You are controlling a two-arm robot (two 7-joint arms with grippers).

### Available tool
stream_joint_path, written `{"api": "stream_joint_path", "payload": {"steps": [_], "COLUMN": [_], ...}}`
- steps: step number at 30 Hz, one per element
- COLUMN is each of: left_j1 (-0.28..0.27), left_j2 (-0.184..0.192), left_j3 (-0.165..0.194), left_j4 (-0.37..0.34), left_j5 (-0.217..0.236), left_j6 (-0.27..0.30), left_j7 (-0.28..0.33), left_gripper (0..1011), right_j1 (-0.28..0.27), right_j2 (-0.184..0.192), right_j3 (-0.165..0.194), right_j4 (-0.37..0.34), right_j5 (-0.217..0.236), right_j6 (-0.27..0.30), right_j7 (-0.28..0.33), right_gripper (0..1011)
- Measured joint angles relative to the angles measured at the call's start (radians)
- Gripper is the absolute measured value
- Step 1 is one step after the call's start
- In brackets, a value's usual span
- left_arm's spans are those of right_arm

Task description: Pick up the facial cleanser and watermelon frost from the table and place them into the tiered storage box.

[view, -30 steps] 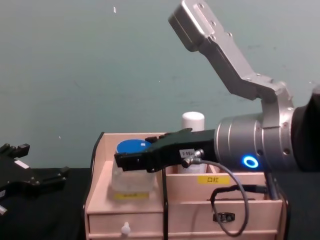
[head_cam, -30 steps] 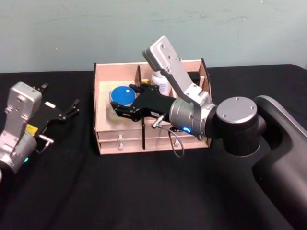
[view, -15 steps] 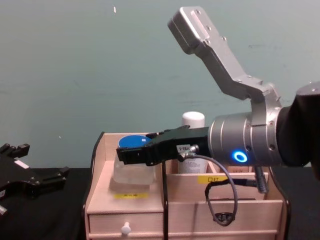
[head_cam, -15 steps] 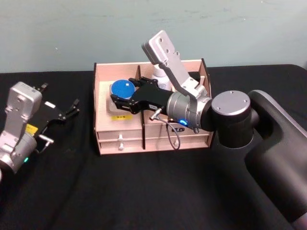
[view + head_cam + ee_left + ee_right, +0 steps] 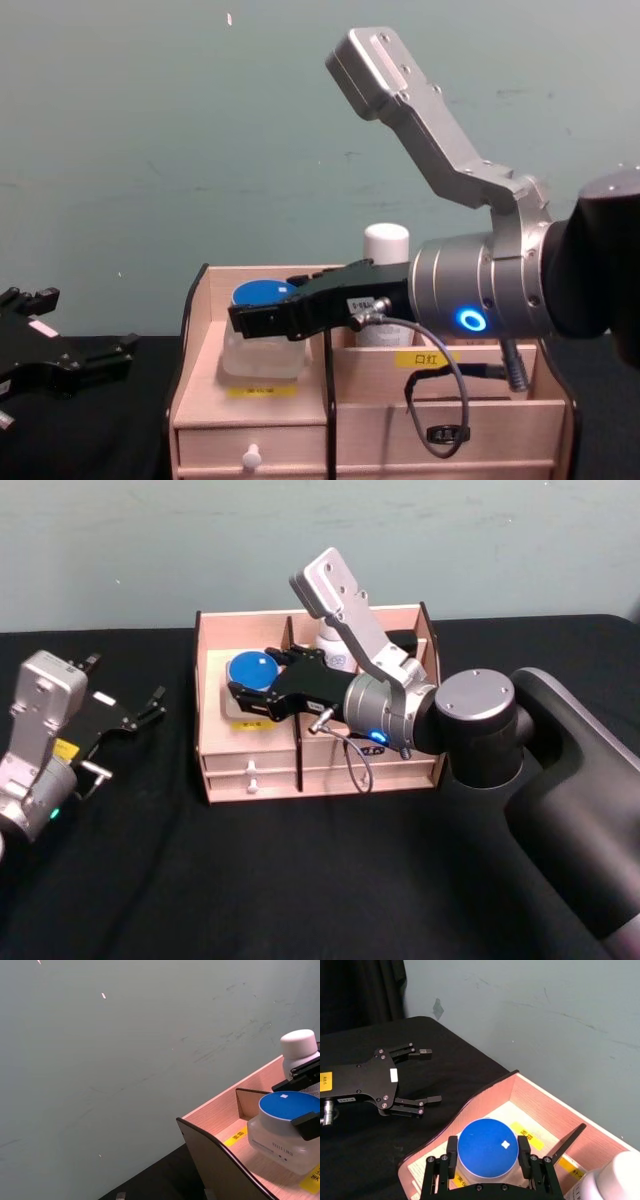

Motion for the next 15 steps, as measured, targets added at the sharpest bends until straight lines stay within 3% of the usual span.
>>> {"api": "stream_joint_path", "payload": {"steps": [10, 15], "left_j1": [0.0, 0.0], "left_j2": [0.0, 0.0], "left_j3": [0.0, 0.0], "left_j4": [0.0, 0.0], "left_j5": [0.0, 0.0], "left_j6": [0.0, 0.0], "left_j7": [0.0, 0.0], "left_gripper": [1010, 1010], "right_j1": [-0.001, -0.002], "right_j2": [0.0, 0.001], "right_j3": [0.001, 0.004], "right_j4": [-0.002, -0.004], "right_j5": [0.0, 0.001], "right_j6": [0.0, -0.005], "right_j7": [0.0, 0.0], "right_gripper": [983, 1003]}}
